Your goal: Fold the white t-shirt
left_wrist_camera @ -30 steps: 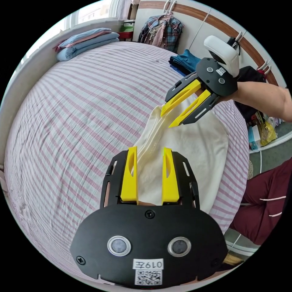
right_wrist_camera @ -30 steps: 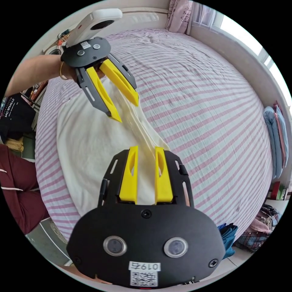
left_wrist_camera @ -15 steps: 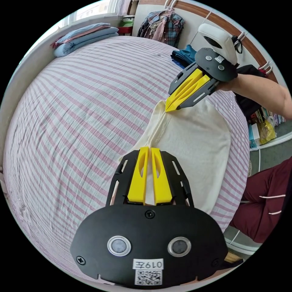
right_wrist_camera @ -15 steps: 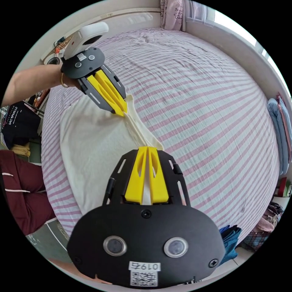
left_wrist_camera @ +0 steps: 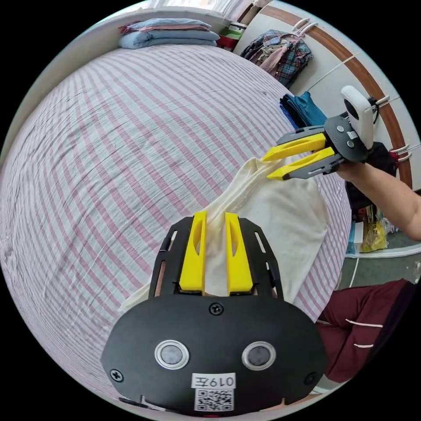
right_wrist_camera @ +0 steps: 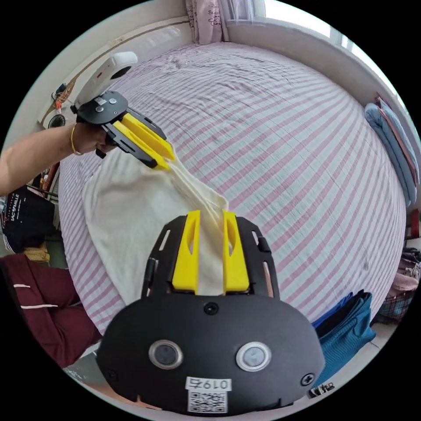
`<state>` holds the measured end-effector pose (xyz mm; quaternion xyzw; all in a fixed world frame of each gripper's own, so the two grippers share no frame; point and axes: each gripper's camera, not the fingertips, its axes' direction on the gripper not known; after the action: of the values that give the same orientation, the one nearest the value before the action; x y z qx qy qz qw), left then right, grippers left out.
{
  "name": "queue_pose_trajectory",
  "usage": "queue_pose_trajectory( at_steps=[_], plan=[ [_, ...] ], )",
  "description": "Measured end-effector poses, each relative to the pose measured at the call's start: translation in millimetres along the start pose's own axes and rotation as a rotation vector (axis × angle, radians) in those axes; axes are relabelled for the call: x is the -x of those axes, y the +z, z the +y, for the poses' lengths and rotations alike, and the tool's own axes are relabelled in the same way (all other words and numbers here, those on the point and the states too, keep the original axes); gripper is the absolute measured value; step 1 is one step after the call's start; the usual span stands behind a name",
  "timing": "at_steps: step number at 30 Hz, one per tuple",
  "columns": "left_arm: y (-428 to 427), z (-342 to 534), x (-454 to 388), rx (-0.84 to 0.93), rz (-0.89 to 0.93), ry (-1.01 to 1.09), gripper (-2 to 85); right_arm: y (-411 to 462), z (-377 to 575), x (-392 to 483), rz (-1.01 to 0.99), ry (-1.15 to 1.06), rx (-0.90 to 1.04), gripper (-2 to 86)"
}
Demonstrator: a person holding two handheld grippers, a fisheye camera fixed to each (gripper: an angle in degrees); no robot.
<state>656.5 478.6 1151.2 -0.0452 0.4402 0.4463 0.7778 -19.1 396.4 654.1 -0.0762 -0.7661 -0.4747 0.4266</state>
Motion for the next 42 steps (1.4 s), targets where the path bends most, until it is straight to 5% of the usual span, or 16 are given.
queue_pose_trajectory(
  at_steps=[8, 13, 20, 39, 42],
  plan=[
    [-51.0, 73.2, 10.7, -0.312, 0.175, -0.185, 3.3, -58.5, 129.9, -4.9, -0.113, 0.254, -0.119, 6.5],
    [-29.5, 149.4, -43.1, -0.148, 0.154, -0.159, 2.5, -40.9, 219.7, 20.9, -0.177, 0.298, 0.085, 6.9],
    [2.7, 228.3, -76.2, -0.028, 0.062, -0.335, 1.1, -21.7, 246.8, 22.2, -0.137, 0.329, 0.098, 6.7],
    [40.5, 234.3, -25.3, 0.013, 0.054, -0.477, 1.5, -16.7, 280.1, -40.2, -0.189, 0.357, 0.216, 1.0],
    [40.2, 233.9, -22.3, 0.019, 0.045, -0.468, 1.4, -36.2, 278.4, -53.0, -0.175, 0.446, 0.069, 4.3]
  ],
)
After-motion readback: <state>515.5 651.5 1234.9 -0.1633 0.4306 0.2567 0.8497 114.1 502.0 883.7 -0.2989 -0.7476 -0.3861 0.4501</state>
